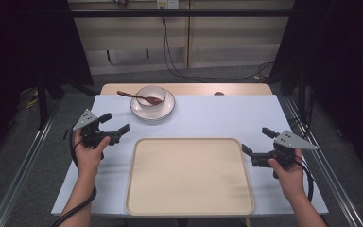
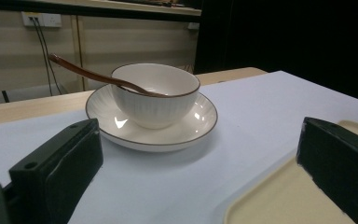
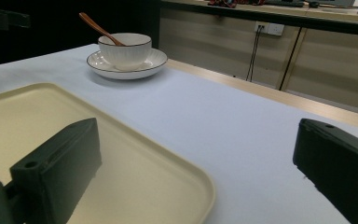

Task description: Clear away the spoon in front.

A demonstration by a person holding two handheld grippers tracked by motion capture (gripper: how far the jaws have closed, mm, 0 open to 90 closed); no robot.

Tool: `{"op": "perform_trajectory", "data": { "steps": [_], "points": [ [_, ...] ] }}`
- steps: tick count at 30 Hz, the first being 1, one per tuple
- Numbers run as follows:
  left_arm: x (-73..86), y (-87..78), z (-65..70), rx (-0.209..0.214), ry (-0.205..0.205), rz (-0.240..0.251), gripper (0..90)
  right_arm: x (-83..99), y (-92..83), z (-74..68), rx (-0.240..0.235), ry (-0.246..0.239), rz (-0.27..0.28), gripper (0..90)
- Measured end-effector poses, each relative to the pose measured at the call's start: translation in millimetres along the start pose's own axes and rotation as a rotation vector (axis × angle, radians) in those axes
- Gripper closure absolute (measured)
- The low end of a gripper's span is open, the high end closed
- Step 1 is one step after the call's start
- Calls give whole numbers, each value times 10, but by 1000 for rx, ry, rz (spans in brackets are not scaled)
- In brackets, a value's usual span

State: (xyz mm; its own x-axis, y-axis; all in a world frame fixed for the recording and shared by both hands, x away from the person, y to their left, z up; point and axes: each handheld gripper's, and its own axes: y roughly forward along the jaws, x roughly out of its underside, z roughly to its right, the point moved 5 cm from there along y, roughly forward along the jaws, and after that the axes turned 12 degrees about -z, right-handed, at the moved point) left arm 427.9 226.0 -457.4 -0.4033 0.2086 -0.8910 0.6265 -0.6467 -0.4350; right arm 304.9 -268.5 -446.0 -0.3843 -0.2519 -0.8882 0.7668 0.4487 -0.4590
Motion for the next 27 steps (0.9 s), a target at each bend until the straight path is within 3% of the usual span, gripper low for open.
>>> {"op": "perform_trajectory", "data": {
  "steps": [3,11,16,27],
  "points": [
    [-38,79,-20,-14,-27,4,5,-2,1,-7,0,-11,0,13],
    [-162,191,-90,-47,-50,9,1,0,-8,-9,-3,-12,-4,15],
    [-192,253,-153,-64,-48,-21,1,3,-6,-12,-7,-23,-5,15],
    [-225,446,-279,-104,-104,-51,1,3,-3,-23,-11,-32,-9,15]
  ]
}}
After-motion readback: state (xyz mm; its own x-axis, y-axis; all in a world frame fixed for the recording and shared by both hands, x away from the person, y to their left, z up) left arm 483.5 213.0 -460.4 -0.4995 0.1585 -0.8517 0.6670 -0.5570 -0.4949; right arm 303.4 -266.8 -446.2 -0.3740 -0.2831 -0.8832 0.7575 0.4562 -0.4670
